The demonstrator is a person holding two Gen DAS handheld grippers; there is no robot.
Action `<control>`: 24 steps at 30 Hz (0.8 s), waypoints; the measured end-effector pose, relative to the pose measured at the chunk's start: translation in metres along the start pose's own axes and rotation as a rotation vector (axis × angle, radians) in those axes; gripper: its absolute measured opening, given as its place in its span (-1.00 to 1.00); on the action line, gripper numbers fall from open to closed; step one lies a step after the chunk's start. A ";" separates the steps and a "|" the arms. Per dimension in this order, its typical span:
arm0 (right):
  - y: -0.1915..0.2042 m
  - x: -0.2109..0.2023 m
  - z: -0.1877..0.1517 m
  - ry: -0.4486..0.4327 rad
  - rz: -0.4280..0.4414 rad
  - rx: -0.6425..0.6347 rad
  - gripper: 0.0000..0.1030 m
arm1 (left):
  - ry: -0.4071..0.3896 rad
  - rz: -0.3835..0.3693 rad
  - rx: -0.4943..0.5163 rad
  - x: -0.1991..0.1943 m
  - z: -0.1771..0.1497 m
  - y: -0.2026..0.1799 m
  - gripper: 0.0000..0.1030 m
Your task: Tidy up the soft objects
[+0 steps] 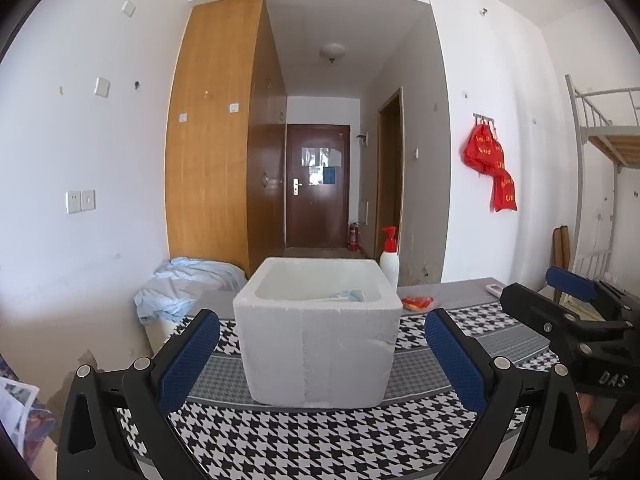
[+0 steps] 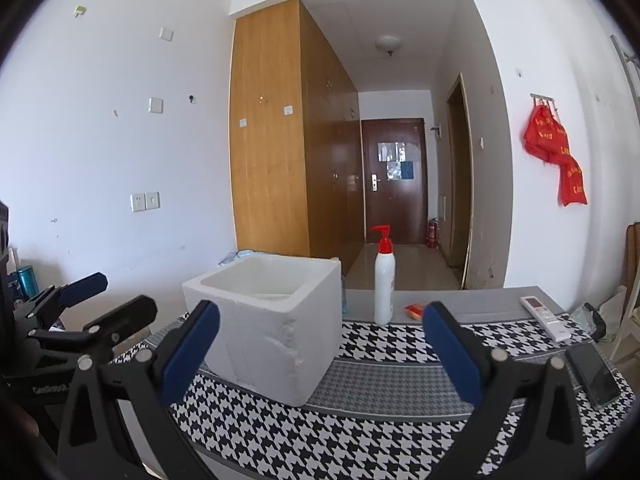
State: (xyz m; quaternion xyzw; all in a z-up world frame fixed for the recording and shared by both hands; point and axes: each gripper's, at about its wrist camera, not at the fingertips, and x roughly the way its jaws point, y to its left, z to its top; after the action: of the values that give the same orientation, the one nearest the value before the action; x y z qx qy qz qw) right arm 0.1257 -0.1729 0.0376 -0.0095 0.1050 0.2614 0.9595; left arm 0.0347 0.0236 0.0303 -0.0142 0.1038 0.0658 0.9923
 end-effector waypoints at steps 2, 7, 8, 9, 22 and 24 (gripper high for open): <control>0.002 0.000 -0.004 0.003 0.000 0.002 0.99 | 0.006 0.014 0.016 0.003 -0.004 -0.002 0.98; 0.002 0.000 -0.011 0.011 -0.020 -0.017 0.99 | 0.006 0.008 -0.003 0.005 -0.013 0.000 0.98; 0.001 -0.001 -0.013 0.010 -0.024 -0.017 0.99 | 0.007 0.003 -0.008 0.005 -0.014 0.001 0.98; 0.000 -0.001 -0.014 0.010 -0.023 -0.016 0.99 | 0.008 -0.001 -0.008 0.004 -0.015 0.001 0.98; 0.000 0.000 -0.025 0.030 -0.026 -0.029 0.99 | 0.033 0.000 -0.034 0.000 -0.028 0.007 0.98; 0.000 0.000 -0.026 0.033 -0.032 -0.028 0.99 | 0.033 -0.002 -0.030 -0.001 -0.029 0.006 0.98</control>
State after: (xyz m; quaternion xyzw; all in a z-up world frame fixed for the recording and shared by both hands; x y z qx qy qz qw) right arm 0.1202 -0.1750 0.0120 -0.0288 0.1170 0.2472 0.9614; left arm 0.0270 0.0279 0.0021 -0.0303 0.1191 0.0663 0.9902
